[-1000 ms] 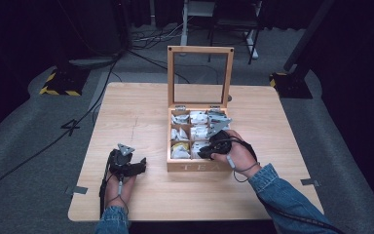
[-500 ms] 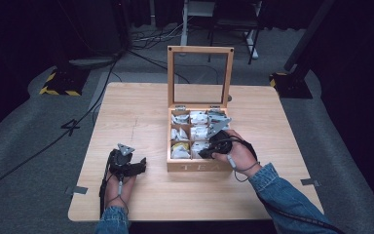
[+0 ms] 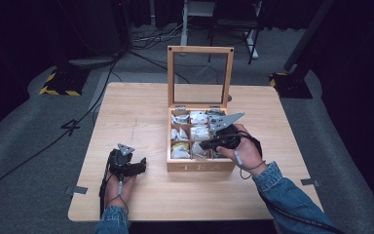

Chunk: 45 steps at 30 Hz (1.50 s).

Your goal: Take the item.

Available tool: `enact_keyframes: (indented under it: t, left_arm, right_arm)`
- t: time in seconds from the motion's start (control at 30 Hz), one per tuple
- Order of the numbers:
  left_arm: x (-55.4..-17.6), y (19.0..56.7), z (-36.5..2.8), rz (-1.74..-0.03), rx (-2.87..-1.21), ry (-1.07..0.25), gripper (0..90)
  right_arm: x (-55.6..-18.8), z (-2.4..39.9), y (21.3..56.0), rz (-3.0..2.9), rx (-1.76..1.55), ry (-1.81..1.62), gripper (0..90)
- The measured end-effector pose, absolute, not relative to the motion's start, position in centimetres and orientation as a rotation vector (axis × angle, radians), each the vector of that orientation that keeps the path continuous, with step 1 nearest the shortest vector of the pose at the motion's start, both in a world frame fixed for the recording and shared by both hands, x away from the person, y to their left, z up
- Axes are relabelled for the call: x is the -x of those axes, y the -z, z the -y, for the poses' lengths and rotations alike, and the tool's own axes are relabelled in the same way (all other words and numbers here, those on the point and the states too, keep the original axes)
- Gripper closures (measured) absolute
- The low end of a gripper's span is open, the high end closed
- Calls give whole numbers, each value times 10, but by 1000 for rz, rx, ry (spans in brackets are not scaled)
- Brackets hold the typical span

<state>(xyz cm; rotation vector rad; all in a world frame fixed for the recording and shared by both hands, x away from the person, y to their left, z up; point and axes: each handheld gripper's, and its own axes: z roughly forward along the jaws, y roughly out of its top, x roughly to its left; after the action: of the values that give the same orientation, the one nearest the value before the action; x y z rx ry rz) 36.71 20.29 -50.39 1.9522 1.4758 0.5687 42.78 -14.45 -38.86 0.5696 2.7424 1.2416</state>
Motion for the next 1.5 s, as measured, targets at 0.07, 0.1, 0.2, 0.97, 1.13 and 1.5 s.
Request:
enact_keyframes:
  t: [0.07,0.1,0.2,0.97,1.13,1.5]
  left_arm:
    - [-367,504,-203,-1476,-1952,-570,204]
    - [-367,504,-203,-1476,-1952,-569,204]
    - [-367,504,-203,-1476,-1952,-569,204]
    - [-367,504,-203,-1476,-1953,-569,204]
    - [-367,504,-203,-1476,-1952,-569,204]
    - [-367,504,-203,-1478,-1950,-570,203]
  right_arm:
    - [-427,148,385,-2725,-582,-1278,900]
    - [-427,150,383,-2715,-587,-1294,900]
    - [-425,154,380,-2689,-597,-1331,900]
    - [-385,218,348,-2391,-599,-1526,900]
    - [-384,232,343,-2361,-631,-1514,900]
    - [-397,276,346,-2283,-778,-1460,900]
